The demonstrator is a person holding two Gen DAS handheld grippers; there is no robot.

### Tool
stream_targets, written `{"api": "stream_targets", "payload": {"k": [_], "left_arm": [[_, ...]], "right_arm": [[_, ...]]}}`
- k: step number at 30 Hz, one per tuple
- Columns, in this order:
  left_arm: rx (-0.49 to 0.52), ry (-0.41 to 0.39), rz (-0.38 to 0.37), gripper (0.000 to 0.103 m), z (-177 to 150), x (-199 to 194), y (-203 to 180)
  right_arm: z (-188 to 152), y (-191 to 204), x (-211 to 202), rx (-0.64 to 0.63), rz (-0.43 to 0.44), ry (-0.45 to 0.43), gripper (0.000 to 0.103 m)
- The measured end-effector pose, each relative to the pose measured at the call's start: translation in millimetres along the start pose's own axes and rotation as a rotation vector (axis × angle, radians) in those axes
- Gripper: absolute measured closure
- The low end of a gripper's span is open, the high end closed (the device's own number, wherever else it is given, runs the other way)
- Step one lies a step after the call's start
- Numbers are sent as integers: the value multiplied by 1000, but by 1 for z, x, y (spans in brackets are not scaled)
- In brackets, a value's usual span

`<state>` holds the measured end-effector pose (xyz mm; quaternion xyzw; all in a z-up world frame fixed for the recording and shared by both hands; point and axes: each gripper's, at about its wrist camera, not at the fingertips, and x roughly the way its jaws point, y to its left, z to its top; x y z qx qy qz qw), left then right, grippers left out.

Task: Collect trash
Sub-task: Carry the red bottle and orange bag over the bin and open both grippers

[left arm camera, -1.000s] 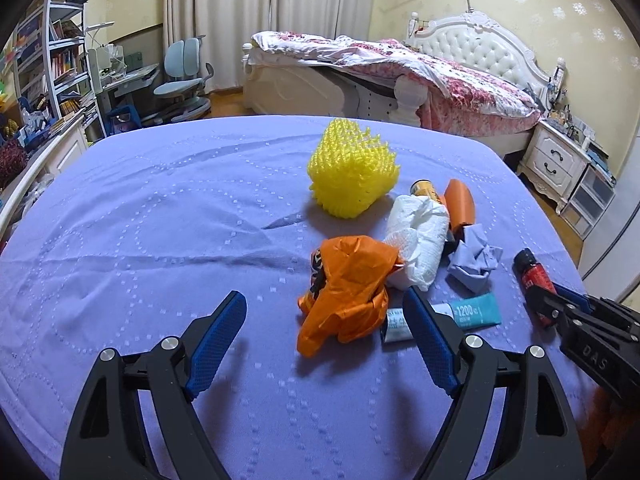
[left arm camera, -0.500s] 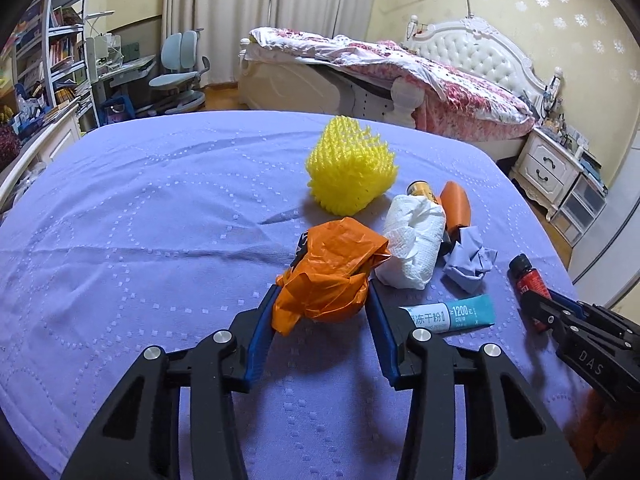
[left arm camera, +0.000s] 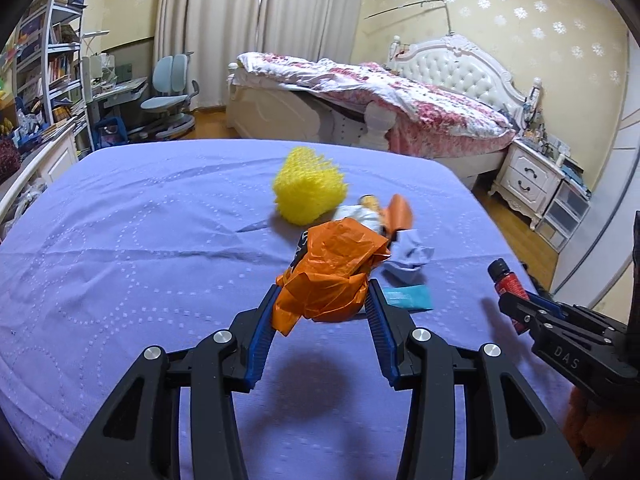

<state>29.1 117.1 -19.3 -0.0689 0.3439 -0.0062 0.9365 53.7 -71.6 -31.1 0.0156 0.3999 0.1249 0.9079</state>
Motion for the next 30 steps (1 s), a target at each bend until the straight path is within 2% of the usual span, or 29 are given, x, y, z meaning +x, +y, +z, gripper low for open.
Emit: {"api": "stream_targets", "payload": {"k": [6,12,18,30], "left_arm": [[62,-20,-79,58,2,-4,-44],[117,-23,-149,58,1,1,-89],[132,8,-221,58,3,18,-133],[236,35,-274,58,3,46,-209]], "right_arm": [[-6,-23,-26,29,-40,-45,80],[-13,-64,-44,91,-103,-77,80],[-18,-107,-54,148,-172,-98,80],[-24,-179,-52,239,-237,-101,80]]}}
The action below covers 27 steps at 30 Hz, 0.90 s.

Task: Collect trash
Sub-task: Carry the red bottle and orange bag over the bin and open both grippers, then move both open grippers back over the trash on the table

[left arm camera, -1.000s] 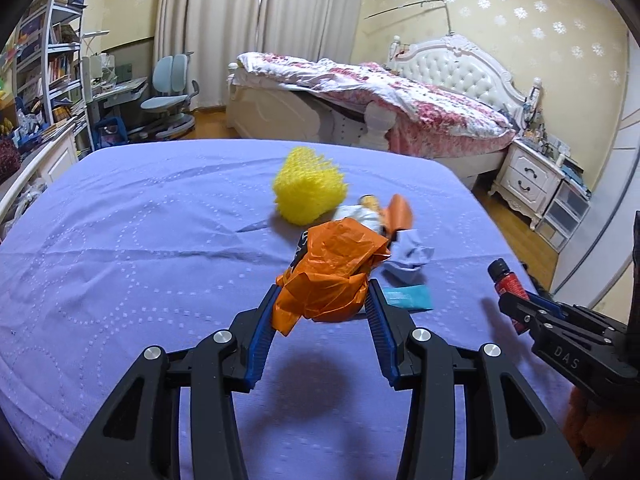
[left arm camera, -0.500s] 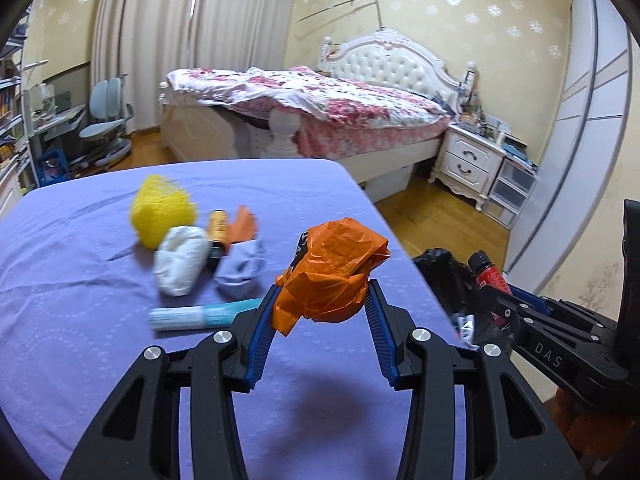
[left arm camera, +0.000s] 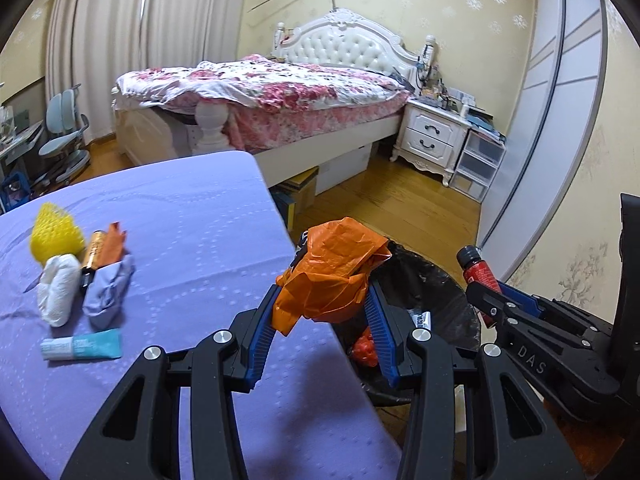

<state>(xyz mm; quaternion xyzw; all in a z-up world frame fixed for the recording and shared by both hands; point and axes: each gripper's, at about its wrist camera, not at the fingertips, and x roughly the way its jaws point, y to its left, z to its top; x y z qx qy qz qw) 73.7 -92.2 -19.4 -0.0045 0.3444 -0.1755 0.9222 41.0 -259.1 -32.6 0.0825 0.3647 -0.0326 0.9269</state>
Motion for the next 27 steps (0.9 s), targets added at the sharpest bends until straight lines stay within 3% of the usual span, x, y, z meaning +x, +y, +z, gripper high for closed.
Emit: {"api": "stream_targets", "payload": {"k": [15,18,19,20,27], "left_arm": [[96,40,-3,58,11,45,-42],[94,58,6,43,12,51,-44],[83,64,9,31,12,52,-42],[70,67,11,28,12,52,-41],[12,80,46,24,10,46,-27]], "right_arm": [[10,-38,25,55,-20,22,79],[11,-42,29,59,-31,22,75],[11,-44,30,63,-35,25,65],[11,-44,31,65,-38,24,57],[7,-44,30,73,-70,20,49]]}}
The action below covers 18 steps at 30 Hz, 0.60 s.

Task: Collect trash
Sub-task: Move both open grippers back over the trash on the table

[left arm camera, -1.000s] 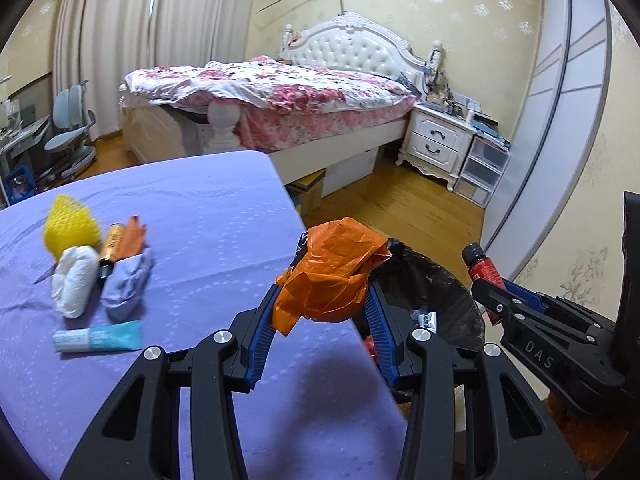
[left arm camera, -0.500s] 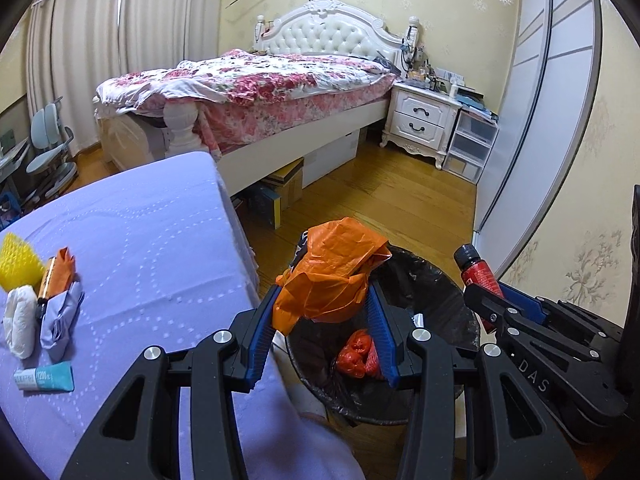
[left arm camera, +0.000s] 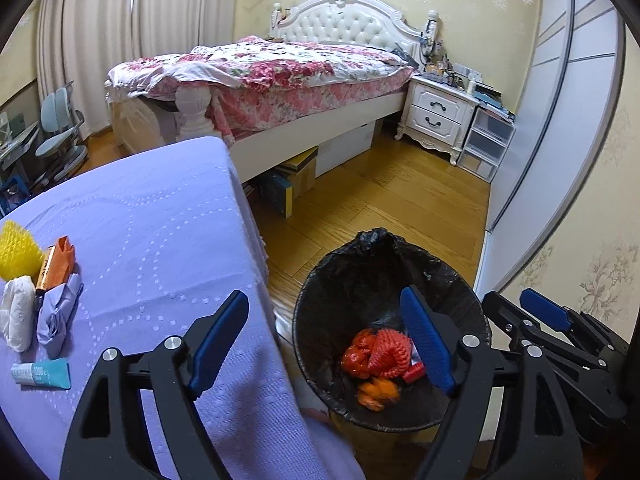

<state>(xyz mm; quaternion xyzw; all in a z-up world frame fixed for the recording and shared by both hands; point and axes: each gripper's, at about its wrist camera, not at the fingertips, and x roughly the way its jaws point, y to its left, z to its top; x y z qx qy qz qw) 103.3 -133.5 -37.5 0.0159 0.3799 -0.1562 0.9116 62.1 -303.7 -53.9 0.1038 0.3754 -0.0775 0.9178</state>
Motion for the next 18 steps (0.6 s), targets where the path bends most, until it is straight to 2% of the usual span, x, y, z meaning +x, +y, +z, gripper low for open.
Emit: {"api": "stream_targets", "payload": {"k": [9,18], "left_arm": [[-15,-17,63,24,-10,-22,28],[-72,-27,144,24,-25,-50,80]], "right_arm": [[-6,15,-6,-15,24,5,43],[-15,55,-14,-58,86,22,39]]}}
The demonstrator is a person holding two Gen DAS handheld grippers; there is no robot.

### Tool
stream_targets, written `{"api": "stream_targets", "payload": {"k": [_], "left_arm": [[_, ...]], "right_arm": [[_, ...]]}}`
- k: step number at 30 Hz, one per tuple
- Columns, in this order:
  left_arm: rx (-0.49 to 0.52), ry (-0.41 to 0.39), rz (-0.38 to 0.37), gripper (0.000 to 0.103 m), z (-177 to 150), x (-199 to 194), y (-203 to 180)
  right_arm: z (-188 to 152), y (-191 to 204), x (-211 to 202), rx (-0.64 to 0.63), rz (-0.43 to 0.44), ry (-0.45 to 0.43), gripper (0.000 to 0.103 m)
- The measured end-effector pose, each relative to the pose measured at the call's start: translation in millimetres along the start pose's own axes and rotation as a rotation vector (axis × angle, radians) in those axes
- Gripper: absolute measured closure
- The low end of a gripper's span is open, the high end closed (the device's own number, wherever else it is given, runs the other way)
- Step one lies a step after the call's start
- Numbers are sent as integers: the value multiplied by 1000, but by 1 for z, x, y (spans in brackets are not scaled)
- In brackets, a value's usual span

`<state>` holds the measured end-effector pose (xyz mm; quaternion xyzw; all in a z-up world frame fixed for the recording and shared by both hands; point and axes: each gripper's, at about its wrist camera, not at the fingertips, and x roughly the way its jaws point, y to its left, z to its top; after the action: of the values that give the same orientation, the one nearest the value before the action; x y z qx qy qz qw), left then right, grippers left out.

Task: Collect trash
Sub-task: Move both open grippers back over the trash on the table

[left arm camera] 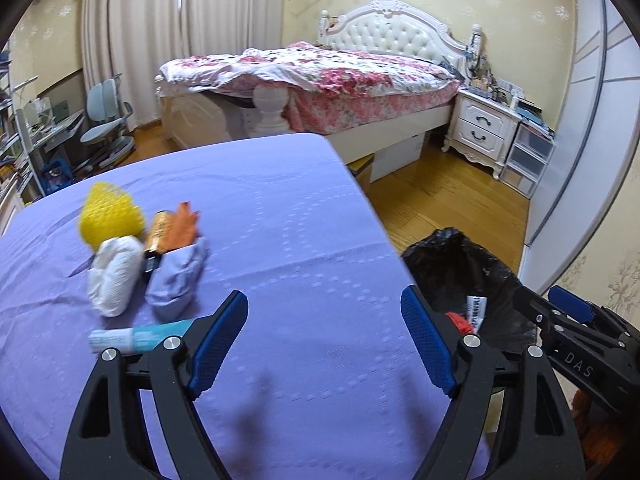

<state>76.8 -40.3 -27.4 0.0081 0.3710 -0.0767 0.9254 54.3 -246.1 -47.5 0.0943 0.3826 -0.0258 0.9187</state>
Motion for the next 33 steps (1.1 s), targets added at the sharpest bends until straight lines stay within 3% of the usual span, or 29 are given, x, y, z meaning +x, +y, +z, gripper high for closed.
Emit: {"api": "stream_targets", "payload": {"k": [17,22,28,33], "left_arm": [[-174,67,214,24,-39,-22,115],[-226,105,237,24,-43,-20,138],[-218,173,250,24,-42,-8,154],[-220,170,278,24,-37,-4,163]], "right_arm": [[-15,120,3,-207,154,55,37],[-16,142,11,-244,174,78,36],[-18,165,17,-285,179,93,36],[-19,164,19,-277,179,99,36]]}}
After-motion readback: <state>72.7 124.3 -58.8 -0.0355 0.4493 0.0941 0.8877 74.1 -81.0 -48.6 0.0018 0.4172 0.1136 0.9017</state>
